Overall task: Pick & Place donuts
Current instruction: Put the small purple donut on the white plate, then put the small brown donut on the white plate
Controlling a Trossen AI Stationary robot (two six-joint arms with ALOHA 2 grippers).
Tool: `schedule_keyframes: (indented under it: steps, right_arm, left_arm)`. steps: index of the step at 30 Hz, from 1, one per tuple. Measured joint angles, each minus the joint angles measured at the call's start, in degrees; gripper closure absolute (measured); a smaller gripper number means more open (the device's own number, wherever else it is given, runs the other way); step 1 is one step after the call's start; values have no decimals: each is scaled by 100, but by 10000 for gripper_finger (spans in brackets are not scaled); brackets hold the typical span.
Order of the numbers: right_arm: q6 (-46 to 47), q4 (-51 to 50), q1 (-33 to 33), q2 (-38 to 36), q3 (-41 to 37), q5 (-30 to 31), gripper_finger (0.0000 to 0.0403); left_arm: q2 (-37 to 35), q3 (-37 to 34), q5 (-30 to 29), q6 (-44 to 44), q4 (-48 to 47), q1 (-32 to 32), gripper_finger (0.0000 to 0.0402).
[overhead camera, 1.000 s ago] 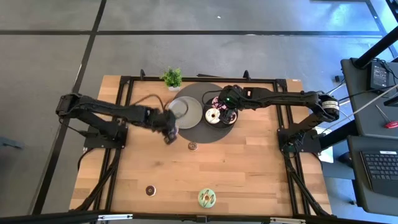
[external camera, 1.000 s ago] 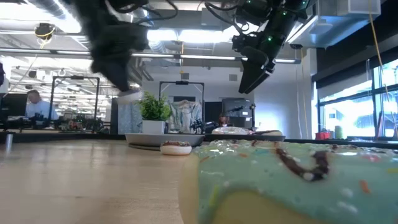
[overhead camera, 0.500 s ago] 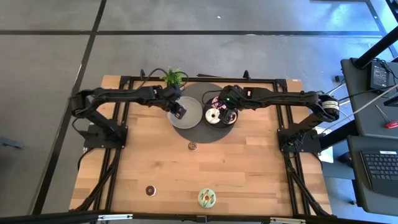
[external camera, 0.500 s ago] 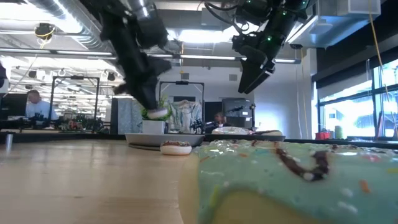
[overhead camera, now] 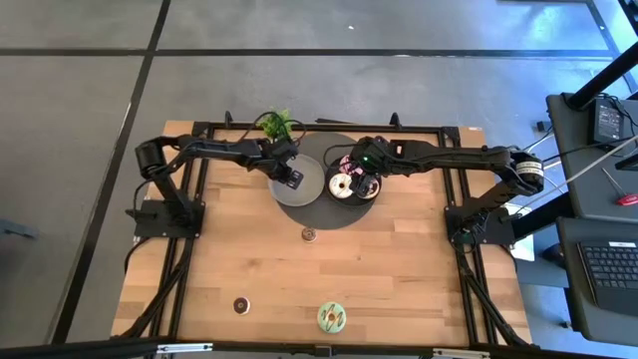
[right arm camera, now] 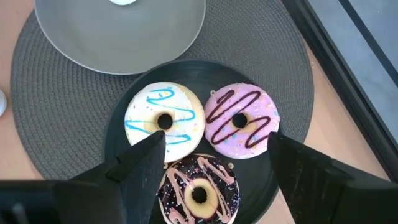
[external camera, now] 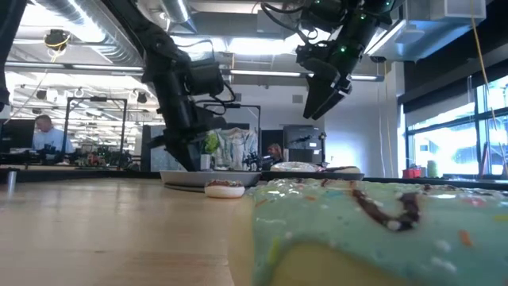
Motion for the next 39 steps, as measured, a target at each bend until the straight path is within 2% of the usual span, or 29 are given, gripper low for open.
schedule_keyframes:
  steps: [10,14,28,33,35,39]
  right_arm:
    - [-15,-1,0,0,0,2,120]
    - [-19,-2,0,0,0,2,120]
    - [-31,-4,0,0,0,2,120]
    - [-29,-6,0,0,0,2,120]
    - [-20,-4,0,0,0,2,120]
    - [-29,-38,0,0,0,2,120]
  left_arm:
    - [1,0,-3,-2,155,22,378]
    - [1,0,-23,-2,192,42,369]
    - [-2,0,-133,-150,189,138,276]
    - [-272,0,-132,-147,192,213,254]
    - [-481,0,-78,107,230,206,249]
    - [-979,0,307,1464,230,-128,247]
